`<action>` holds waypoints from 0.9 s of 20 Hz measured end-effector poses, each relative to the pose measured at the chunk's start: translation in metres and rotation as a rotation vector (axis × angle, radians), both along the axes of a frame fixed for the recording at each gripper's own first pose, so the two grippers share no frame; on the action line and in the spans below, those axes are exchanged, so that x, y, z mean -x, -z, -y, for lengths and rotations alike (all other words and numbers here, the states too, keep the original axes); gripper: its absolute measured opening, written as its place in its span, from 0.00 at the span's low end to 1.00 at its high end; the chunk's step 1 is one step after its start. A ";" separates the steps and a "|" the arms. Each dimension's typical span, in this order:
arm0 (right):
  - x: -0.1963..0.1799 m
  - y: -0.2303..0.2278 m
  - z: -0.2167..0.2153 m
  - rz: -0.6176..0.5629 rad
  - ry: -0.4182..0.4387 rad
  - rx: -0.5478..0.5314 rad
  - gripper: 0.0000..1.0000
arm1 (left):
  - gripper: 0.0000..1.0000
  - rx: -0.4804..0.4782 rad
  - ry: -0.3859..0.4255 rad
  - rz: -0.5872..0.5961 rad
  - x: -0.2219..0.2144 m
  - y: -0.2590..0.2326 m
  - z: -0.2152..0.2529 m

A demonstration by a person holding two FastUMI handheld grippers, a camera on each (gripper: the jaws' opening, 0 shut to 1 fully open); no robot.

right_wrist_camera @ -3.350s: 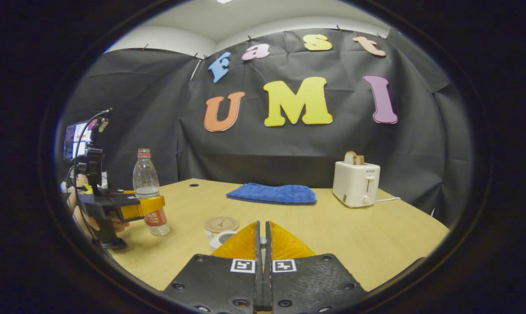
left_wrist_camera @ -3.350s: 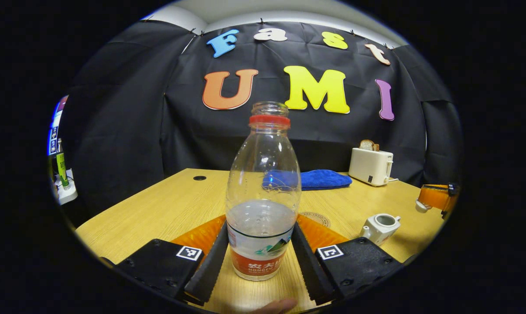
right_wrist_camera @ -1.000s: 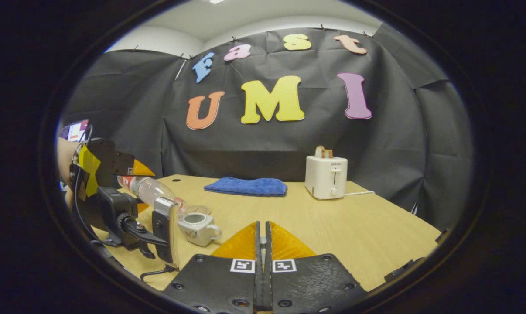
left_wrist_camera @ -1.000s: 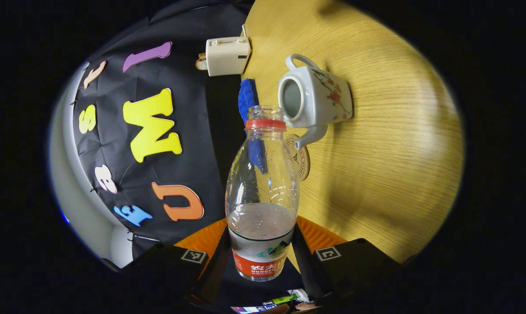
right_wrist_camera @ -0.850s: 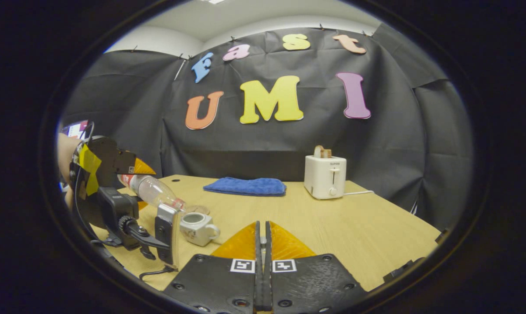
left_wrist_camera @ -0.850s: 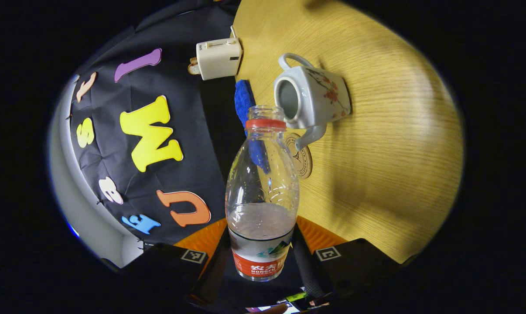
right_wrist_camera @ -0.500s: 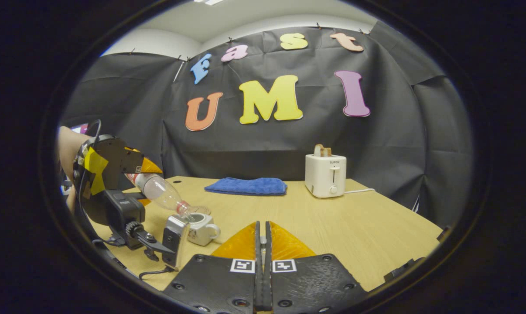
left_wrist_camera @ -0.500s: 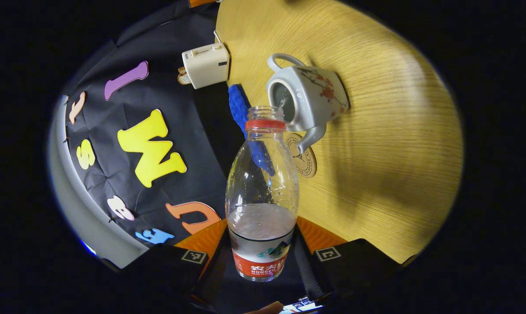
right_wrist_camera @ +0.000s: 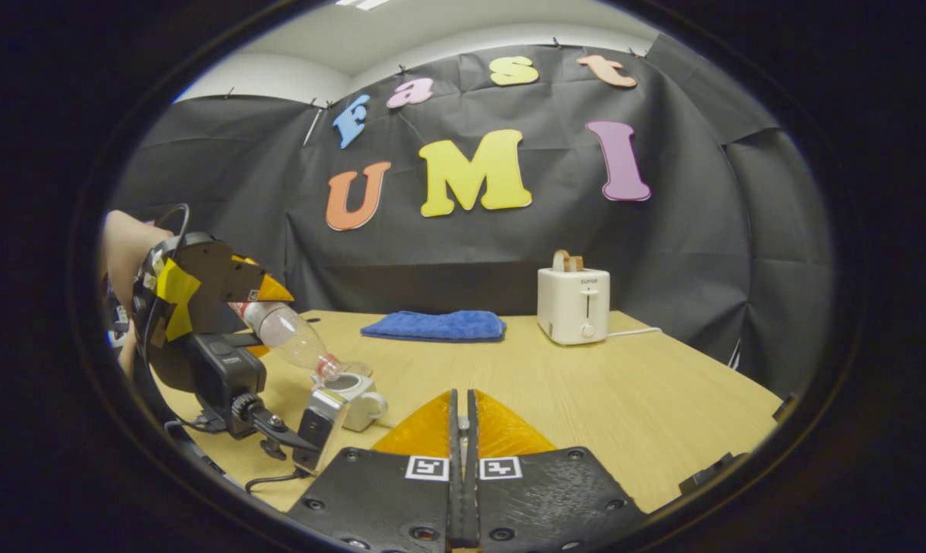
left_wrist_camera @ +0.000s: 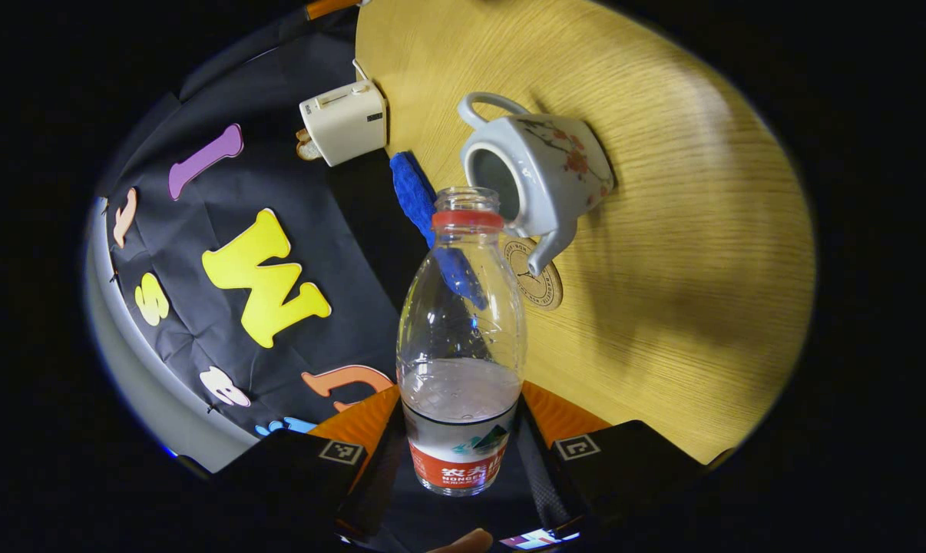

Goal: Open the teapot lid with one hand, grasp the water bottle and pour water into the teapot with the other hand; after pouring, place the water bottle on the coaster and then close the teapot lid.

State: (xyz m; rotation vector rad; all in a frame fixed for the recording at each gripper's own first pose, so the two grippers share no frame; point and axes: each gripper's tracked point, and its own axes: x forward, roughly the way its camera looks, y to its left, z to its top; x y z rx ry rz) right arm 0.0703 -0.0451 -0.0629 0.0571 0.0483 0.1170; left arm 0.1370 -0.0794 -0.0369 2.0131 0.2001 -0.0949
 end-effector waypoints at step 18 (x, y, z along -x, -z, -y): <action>0.001 -0.002 0.000 0.040 -0.003 0.033 0.00 | 0.75 -0.038 -0.016 -0.012 -0.011 -0.001 -0.005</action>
